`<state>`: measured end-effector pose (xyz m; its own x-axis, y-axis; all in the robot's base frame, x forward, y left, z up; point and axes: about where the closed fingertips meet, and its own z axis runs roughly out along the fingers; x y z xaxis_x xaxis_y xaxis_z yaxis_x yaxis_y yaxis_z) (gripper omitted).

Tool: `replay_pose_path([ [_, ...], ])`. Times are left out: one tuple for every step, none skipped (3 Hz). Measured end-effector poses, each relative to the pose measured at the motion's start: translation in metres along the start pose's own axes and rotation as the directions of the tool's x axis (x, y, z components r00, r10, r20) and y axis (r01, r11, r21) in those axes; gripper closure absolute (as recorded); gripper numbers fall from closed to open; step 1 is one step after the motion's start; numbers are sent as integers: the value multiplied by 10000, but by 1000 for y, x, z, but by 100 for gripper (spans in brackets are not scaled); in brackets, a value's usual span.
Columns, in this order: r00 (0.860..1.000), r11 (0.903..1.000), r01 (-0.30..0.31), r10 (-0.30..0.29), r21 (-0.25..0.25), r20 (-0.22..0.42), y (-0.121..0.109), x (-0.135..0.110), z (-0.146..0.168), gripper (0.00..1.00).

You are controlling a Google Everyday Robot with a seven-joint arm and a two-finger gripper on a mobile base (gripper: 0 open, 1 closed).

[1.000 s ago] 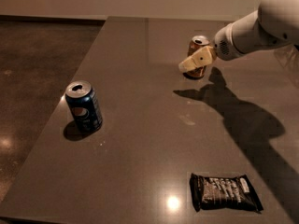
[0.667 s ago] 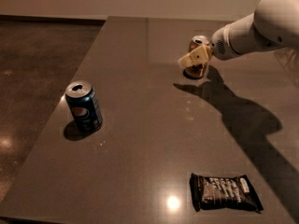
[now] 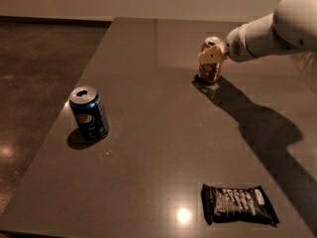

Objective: Knock orange can over

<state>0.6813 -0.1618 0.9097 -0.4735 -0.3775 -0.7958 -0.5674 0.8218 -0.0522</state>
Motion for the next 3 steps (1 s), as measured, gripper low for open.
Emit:
replay_pose_path([
  [9968,9969,779,-780,-83,-162,12,-3,-26,84],
  [9796,9799,1904,-1937,-598,-545,32,-2,-59,100],
  [9300,9423,3079,-3272,-1317,-1672,56,13,-83,100],
])
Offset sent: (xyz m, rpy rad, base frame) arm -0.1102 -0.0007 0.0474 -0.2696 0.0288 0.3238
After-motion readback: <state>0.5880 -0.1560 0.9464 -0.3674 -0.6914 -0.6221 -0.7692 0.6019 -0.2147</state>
